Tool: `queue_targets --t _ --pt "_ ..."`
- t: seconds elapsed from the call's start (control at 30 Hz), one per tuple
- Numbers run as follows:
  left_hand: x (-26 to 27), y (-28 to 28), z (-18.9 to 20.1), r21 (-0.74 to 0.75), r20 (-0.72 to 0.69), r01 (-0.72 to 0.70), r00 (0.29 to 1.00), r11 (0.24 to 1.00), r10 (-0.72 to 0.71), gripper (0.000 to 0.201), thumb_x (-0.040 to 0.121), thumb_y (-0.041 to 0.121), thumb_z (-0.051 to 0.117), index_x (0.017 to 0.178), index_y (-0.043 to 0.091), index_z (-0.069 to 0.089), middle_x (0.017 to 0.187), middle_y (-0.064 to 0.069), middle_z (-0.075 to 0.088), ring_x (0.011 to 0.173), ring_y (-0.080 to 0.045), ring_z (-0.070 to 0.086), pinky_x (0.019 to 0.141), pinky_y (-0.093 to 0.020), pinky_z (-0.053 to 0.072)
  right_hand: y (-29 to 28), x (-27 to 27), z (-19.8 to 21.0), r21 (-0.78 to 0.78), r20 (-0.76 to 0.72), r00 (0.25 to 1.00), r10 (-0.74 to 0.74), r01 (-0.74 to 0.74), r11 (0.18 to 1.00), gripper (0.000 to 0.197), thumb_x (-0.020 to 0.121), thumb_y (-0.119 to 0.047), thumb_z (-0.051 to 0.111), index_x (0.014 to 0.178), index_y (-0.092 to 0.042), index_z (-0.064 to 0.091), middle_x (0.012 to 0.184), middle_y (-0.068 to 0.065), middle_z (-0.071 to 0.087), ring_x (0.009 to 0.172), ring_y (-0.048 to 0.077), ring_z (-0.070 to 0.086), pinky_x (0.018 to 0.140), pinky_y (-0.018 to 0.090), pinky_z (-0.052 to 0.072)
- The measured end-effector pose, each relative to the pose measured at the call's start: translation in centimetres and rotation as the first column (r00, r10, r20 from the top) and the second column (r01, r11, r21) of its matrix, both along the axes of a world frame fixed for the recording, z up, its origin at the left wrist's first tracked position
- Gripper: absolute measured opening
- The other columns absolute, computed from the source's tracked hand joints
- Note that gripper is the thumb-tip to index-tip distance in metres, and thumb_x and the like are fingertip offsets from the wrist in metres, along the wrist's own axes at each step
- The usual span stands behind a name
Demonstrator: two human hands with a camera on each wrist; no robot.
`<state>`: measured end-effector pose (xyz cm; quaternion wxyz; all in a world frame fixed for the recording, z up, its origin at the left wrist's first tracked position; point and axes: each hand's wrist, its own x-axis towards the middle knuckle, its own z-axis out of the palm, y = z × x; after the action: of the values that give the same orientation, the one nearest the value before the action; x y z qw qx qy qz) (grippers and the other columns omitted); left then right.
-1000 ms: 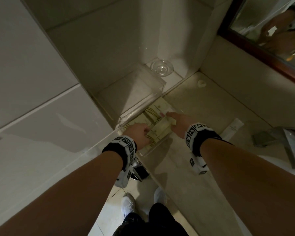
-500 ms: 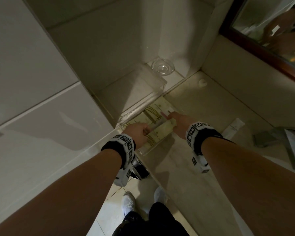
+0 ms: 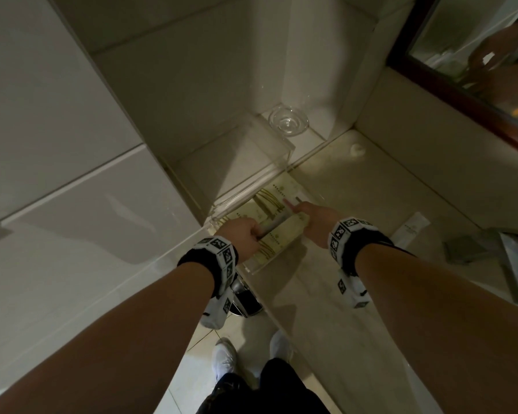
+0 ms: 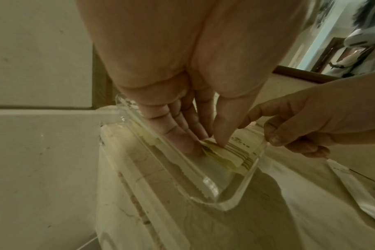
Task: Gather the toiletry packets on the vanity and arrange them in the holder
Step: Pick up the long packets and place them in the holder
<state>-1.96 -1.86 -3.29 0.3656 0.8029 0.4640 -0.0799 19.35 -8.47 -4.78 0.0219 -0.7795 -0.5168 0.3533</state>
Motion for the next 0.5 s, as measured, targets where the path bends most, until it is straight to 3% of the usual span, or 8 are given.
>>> queue_targets --t 0.13,0.27,0.33,0.4,0.5 --pt "-0.05 0.06 -0.29 -0.022 0.003 -0.027 1.000 0.999 0.027 0.024 0.085 0.014 0.063 0.108 0.020 0.067 0.108 -0.002 0.068 0.101 -0.021 0.063 0.086 -0.028 0.051 -0.04 -0.03 0.40 0.009 0.006 1.000 -0.015 0.015 1.000 0.060 0.089 -0.018 0.057 0.139 -0.044 0.039 0.140 -0.002 0.054 0.106 0.024 0.063 0.085 0.033 0.054" --pt "-0.18 0.20 -0.43 -0.055 0.020 -0.087 0.996 0.995 0.088 0.022 0.084 0.016 0.063 0.104 0.026 0.068 0.105 0.002 0.069 0.098 -0.018 0.064 0.084 -0.028 0.053 0.00 -0.12 0.69 0.013 0.008 1.000 -0.021 0.021 1.000 0.061 0.090 -0.014 0.055 0.141 -0.042 0.038 0.149 -0.003 0.047 0.107 0.022 0.062 0.081 0.029 0.054" --pt "-0.26 0.35 -0.64 -0.055 0.033 -0.136 0.990 0.989 0.138 0.017 0.085 0.018 0.062 0.097 0.030 0.067 0.102 0.002 0.070 0.092 -0.017 0.065 0.078 -0.027 0.054 -0.01 -0.08 0.80 0.000 -0.002 0.999 -0.048 0.048 0.999 0.058 0.092 -0.011 0.051 0.142 -0.038 0.040 0.151 -0.002 0.045 0.097 0.021 0.062 0.067 0.027 0.052" --pt "-0.32 0.47 -0.74 -0.034 0.051 -0.184 0.981 0.982 0.185 0.014 0.086 0.020 0.062 0.091 0.032 0.066 0.099 0.003 0.069 0.087 -0.015 0.065 0.071 -0.023 0.051 -0.03 -0.05 0.96 0.003 -0.011 0.998 -0.062 0.063 0.998 0.056 0.093 -0.010 0.048 0.142 -0.036 0.041 0.152 -0.001 0.043 0.092 0.019 0.063 0.065 0.028 0.054" --pt "-0.34 0.57 -0.62 0.007 0.071 -0.230 0.971 0.973 0.229 0.012 0.087 0.022 0.062 0.096 0.028 0.068 0.100 0.003 0.068 0.089 -0.016 0.063 0.072 -0.022 0.047 -0.17 -0.07 1.07 0.019 -0.032 0.996 -0.079 0.080 0.997 0.054 0.097 -0.013 0.044 0.144 -0.037 0.040 0.148 -0.009 0.044 0.085 0.014 0.062 0.060 0.024 0.050"
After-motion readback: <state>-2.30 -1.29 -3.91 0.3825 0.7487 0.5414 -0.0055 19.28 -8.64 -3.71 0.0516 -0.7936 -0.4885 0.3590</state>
